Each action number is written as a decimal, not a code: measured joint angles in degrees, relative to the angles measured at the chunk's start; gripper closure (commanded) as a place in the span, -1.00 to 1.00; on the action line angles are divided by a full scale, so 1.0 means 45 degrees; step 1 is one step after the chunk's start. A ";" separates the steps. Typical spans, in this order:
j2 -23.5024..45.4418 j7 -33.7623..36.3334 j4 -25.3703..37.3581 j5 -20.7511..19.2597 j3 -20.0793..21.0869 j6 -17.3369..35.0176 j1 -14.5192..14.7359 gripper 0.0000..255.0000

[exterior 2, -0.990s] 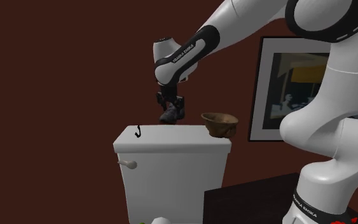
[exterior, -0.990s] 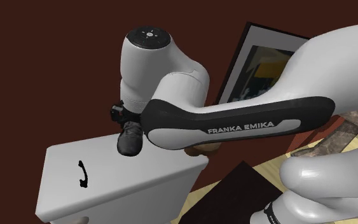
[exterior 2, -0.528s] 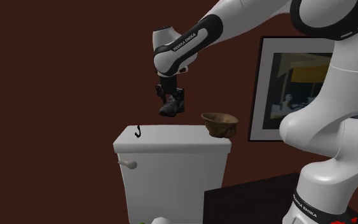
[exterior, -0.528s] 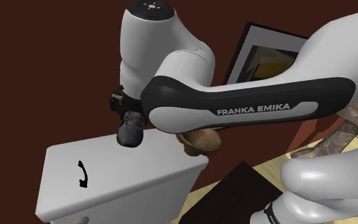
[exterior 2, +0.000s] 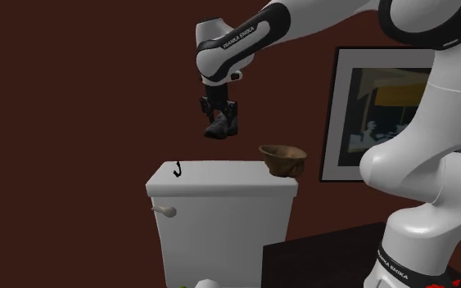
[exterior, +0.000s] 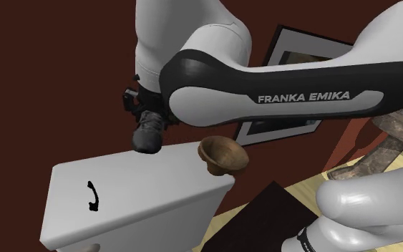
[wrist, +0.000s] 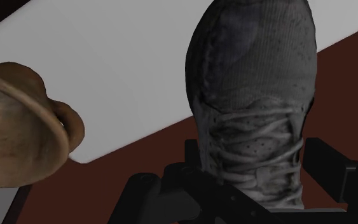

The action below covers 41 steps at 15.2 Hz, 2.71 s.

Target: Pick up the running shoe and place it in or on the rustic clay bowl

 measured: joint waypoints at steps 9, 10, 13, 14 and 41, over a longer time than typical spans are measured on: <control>-0.0074 -0.0446 0.0937 0.0098 -0.1241 -0.1224 0.0924 1.00; -0.0395 -0.0693 0.0529 0.0353 -0.2304 -0.1200 0.1860 1.00; -0.1837 -0.1770 -0.0983 0.1457 -0.4988 -0.1060 0.4024 1.00; -0.2311 -0.2116 -0.1516 0.1768 -0.5650 -0.0991 0.4532 1.00; -0.7978 -0.5337 -0.9062 0.3855 -1.0442 0.0281 0.8685 1.00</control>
